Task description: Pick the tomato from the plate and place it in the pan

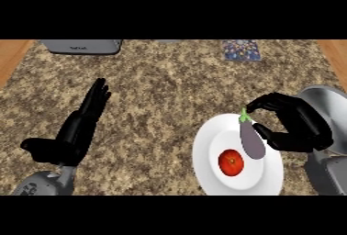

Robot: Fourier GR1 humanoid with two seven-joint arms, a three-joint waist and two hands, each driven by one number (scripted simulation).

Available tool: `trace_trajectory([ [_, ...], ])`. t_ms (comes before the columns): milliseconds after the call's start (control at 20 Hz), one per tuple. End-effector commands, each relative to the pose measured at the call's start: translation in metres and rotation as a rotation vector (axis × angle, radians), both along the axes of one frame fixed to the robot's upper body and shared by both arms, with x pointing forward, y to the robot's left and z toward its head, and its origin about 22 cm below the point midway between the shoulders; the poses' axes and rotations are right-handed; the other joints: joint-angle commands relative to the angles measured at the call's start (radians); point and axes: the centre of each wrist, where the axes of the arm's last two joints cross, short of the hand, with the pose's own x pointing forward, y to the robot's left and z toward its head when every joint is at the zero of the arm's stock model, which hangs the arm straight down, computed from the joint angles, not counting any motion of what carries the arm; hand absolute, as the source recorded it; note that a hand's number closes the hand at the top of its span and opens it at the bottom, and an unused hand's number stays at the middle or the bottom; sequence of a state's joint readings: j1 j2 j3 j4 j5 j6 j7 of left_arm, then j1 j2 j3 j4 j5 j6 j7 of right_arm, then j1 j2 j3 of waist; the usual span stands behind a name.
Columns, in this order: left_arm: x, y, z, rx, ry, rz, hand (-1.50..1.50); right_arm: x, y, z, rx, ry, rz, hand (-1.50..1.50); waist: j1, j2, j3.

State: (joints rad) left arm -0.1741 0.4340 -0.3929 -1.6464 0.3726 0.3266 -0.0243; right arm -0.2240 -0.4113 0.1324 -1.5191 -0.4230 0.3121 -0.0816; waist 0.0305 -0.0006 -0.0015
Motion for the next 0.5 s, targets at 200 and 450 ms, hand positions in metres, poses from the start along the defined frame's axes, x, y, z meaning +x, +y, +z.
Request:
trace_trajectory([
  [200, -0.017, -0.022, -0.035, -0.042, -0.02, 0.011, 0.0, 0.007, -0.077, 0.006, -0.186, -0.215, 0.248, -1.5, -0.013, 0.008, 0.004],
  [450, -0.007, -0.029, -0.035, -0.033, -0.032, -0.005, 0.0, 0.033, -0.08, 0.026, -0.338, -0.297, 0.318, -1.5, -0.01, 0.007, 0.003],
])
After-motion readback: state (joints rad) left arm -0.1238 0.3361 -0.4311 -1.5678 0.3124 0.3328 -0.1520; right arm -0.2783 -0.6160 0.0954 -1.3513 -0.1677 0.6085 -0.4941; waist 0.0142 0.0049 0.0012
